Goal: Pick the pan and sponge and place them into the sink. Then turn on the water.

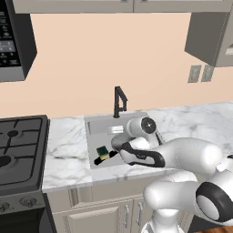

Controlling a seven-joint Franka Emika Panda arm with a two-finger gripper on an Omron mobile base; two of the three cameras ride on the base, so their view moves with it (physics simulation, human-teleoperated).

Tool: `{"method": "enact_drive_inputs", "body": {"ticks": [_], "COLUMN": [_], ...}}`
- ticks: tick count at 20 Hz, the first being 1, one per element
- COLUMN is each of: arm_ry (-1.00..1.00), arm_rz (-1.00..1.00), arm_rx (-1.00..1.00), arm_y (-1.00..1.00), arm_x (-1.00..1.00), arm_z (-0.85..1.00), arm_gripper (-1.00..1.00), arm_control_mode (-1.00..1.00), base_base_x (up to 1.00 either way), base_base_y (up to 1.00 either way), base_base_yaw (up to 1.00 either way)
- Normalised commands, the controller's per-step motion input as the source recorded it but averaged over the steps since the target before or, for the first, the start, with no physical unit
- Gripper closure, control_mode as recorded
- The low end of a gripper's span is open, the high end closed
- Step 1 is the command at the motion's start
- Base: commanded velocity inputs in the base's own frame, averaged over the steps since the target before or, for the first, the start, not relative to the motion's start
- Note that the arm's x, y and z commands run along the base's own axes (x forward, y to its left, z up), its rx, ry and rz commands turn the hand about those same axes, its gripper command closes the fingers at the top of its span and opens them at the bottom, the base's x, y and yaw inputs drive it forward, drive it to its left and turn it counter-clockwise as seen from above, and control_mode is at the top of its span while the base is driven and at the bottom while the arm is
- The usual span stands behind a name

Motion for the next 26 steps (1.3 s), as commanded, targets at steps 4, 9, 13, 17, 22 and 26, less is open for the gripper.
{"method": "enact_drive_inputs", "body": {"ticks": [4,9,13,17,22,26], "arm_ry": [-0.14,-0.18,-0.09,0.0,-0.02,0.0], "arm_rz": [0.0,0.0,0.0,0.0,0.01,0.04], "arm_rx": [0.0,0.0,0.01,0.01,0.0,0.01], "arm_y": [-0.26,-0.24,-0.25,-0.26,-0.27,-0.23], "arm_x": [-0.04,-0.09,-0.03,0.04,0.08,0.2], "arm_z": [0.0,0.02,0.11,0.01,-0.02,-0.02], "arm_gripper": [-1.0,-1.0,-1.0,-1.0,-1.0,-1.0], "arm_control_mode": [-1.0,-1.0,-1.0,-1.0,-1.0,-1.0], "base_base_x": [0.0,0.0,0.0,0.0,0.0,0.0], "base_base_y": [0.0,0.0,0.0,0.0,0.0,0.0], "base_base_yaw": [0.0,0.0,0.0,0.0,0.0,0.0]}}
